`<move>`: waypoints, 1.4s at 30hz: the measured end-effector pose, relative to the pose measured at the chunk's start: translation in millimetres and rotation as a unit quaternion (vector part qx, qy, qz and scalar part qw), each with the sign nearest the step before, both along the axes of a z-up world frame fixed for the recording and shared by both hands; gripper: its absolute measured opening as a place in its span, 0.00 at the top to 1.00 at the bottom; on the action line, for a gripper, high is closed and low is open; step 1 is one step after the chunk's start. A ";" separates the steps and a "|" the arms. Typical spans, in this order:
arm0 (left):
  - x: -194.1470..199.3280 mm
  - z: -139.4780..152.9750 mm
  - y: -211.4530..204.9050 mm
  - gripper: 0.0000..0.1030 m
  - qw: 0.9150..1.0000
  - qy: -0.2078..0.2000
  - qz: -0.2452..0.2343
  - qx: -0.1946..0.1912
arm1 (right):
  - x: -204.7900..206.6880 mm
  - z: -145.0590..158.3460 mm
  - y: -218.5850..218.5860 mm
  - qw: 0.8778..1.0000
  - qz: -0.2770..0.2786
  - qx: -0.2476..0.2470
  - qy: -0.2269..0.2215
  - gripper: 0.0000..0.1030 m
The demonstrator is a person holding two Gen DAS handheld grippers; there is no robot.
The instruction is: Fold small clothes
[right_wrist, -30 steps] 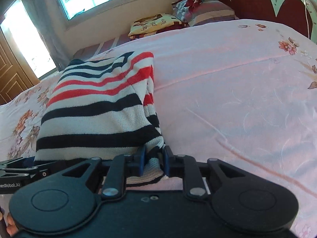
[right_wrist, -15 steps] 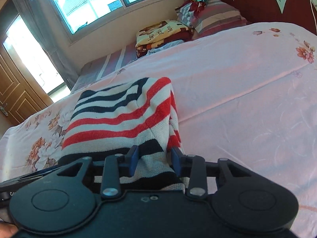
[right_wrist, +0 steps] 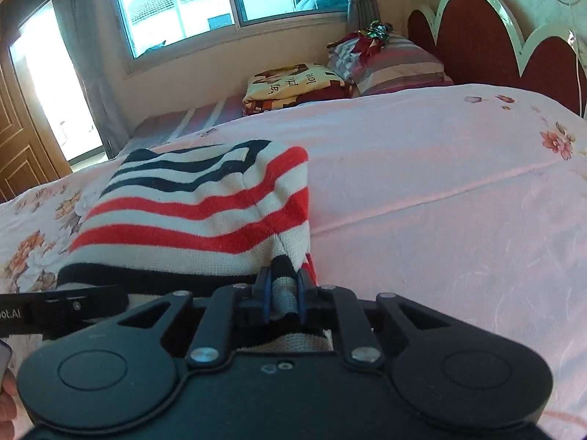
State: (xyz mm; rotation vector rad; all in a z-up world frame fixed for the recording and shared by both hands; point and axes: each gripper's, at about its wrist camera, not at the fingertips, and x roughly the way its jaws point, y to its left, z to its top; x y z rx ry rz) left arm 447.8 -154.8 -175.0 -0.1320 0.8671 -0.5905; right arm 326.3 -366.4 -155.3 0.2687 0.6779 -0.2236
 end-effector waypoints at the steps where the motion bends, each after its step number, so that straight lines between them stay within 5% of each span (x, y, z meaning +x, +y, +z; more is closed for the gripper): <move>1: -1.8 3.3 -0.2 0.08 1.000 -0.010 -0.003 0.006 | 0.7 2.6 -1.4 1.000 0.002 0.005 0.003 0.87; 8: 13.4 27.1 8.0 0.08 0.999 -0.015 0.024 -0.018 | 2.4 29.9 -27.0 0.996 -0.026 0.079 -0.026 0.61; 19: 67.9 15.3 -14.3 0.08 0.999 0.002 0.041 0.012 | 73.7 13.6 -45.5 0.992 -0.029 0.120 0.008 0.68; 23: 82.9 -5.4 -15.2 0.08 0.998 0.018 0.066 0.011 | 87.7 16.5 -37.2 0.995 -0.014 0.095 -0.002 0.86; 26: 78.6 -15.8 -17.2 0.08 0.997 0.002 0.075 0.012 | 90.4 23.5 -17.2 0.999 0.023 0.012 -0.022 0.88; 28: 76.9 -16.9 -21.0 0.08 0.997 -0.006 0.072 0.018 | 98.6 8.1 -16.6 0.999 0.021 -0.027 0.007 0.88; 34: 76.5 -5.0 -16.9 0.08 0.998 -0.018 0.063 0.019 | 86.9 -0.9 -41.8 0.999 -0.029 0.043 -0.010 0.74; 42: 95.1 10.3 -26.0 0.08 0.997 -0.041 0.069 0.020 | 98.7 37.0 -18.2 0.999 -0.001 0.000 -0.049 0.76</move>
